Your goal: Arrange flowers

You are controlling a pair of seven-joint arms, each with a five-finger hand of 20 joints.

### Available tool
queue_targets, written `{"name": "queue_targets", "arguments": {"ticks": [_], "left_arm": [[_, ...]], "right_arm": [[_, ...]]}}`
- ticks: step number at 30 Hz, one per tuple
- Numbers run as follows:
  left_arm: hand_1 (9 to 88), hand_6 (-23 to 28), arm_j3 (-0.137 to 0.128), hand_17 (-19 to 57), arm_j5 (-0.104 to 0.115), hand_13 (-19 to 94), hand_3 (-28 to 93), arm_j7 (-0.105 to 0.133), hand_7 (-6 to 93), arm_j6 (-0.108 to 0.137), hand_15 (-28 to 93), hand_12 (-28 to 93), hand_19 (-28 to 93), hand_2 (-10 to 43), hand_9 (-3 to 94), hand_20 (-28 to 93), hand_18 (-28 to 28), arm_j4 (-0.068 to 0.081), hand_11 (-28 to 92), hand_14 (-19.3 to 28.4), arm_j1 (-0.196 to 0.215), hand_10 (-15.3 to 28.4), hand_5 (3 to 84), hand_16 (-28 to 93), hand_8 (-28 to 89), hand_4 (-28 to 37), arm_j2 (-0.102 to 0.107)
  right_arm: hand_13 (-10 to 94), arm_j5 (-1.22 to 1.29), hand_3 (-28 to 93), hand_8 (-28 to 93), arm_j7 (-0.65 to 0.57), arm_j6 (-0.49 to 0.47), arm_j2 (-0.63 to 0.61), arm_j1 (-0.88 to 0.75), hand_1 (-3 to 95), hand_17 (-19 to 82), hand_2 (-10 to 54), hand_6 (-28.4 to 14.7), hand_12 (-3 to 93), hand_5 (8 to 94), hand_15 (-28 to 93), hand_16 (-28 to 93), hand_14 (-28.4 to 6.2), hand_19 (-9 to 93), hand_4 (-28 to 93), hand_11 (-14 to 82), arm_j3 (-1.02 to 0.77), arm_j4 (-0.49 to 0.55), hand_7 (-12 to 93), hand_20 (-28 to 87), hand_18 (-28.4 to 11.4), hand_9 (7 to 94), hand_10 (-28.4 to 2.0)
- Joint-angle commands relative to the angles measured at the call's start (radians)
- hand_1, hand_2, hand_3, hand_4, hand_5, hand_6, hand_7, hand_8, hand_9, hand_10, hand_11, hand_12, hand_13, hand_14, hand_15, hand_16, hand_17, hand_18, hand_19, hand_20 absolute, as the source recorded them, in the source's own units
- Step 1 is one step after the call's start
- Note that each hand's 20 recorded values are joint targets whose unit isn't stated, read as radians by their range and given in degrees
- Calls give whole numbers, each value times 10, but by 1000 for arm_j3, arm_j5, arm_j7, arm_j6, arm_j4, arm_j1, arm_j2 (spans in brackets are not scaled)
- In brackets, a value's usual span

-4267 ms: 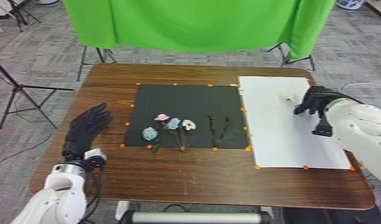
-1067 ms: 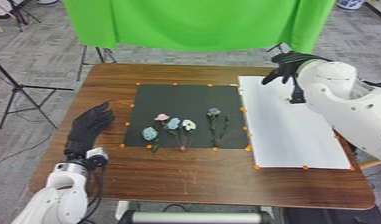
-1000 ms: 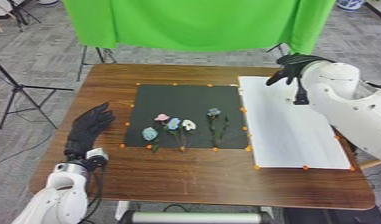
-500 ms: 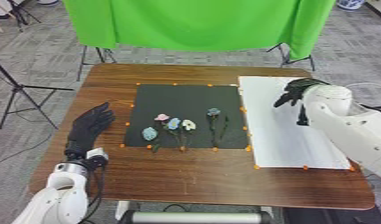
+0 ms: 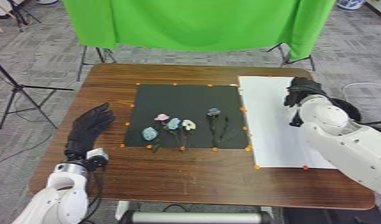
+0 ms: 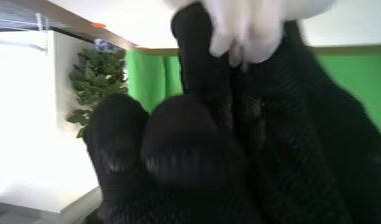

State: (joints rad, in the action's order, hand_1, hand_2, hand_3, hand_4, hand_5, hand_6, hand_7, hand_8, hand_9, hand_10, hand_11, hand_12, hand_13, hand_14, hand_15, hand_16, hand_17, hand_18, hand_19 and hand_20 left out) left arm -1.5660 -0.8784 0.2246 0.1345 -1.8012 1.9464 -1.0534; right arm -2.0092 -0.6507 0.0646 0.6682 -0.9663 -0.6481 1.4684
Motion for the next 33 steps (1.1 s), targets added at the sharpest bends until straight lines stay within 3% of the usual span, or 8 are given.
{"name": "queue_targets", "arguments": {"ticks": [1,5,11,20,33], "left_arm": [[233,-4,-2,48,-4,364,708,-11,156,-3,180,117,99,-33,451,159,145,-6,169,168,21,125,482,0,-75,-275,-6],[233,-4,-9,48,-3,364,708,-12,157,0,179,117,98,-33,451,158,145,-10,168,168,31,125,481,0,-74,-275,-5],[232,0,-19,47,-7,363,710,-9,155,1,180,117,100,-33,451,159,145,-16,170,168,43,126,477,0,-74,-274,-11],[232,0,-31,48,-42,364,709,4,155,-4,179,117,99,-34,452,158,145,-27,169,169,38,126,479,0,-73,-276,-8],[230,1,-21,49,-47,364,710,-1,156,-22,180,116,100,-35,454,158,144,-25,170,168,21,126,480,0,-74,-279,-6]], "right_arm": [[937,-12,640,40,21,23,-47,-87,589,694,-95,0,344,776,667,270,-8,932,-205,236,-90,88,255,603,-138,900,-89],[937,110,644,48,19,133,-43,-196,592,699,-95,-8,349,785,671,271,-5,932,-195,240,-242,181,252,605,-133,905,-87],[937,66,645,52,63,240,9,-328,589,702,-95,-9,350,790,675,269,-2,932,-186,232,-353,287,244,610,-131,908,-87],[937,-27,642,52,115,231,41,-409,590,702,-95,-7,350,794,675,270,-2,932,-184,228,-325,373,241,618,-130,910,-89],[937,-104,643,49,139,227,72,-464,584,696,-95,1,358,787,669,279,-3,932,-188,218,-285,391,249,624,-128,906,-85]]}}
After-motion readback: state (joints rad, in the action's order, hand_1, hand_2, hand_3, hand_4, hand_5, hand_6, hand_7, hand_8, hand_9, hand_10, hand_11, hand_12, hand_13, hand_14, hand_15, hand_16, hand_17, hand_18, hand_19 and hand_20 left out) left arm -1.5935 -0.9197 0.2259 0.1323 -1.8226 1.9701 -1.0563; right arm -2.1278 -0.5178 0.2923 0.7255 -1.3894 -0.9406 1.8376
